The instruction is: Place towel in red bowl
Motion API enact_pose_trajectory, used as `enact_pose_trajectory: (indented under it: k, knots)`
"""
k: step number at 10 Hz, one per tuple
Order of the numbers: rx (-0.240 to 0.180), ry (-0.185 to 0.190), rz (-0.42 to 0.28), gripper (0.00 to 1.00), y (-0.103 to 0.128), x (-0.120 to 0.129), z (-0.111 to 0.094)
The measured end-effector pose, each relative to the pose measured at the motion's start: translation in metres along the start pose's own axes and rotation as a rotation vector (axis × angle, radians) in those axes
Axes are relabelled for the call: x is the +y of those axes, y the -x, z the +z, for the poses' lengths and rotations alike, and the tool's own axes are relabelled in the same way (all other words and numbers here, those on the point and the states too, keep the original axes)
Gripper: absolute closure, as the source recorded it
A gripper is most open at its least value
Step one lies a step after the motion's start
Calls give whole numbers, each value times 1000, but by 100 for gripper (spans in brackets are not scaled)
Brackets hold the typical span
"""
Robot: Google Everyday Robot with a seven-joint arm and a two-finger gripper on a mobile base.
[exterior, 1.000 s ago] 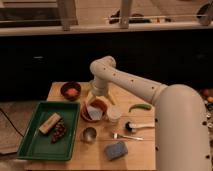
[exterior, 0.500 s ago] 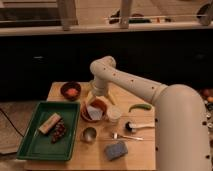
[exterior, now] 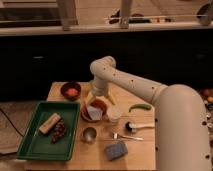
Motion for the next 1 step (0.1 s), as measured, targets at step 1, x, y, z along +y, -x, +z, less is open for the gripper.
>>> enact_pose_trajectory:
  k: [1]
  knots:
    - [0, 0, 0, 20, 0, 0, 0]
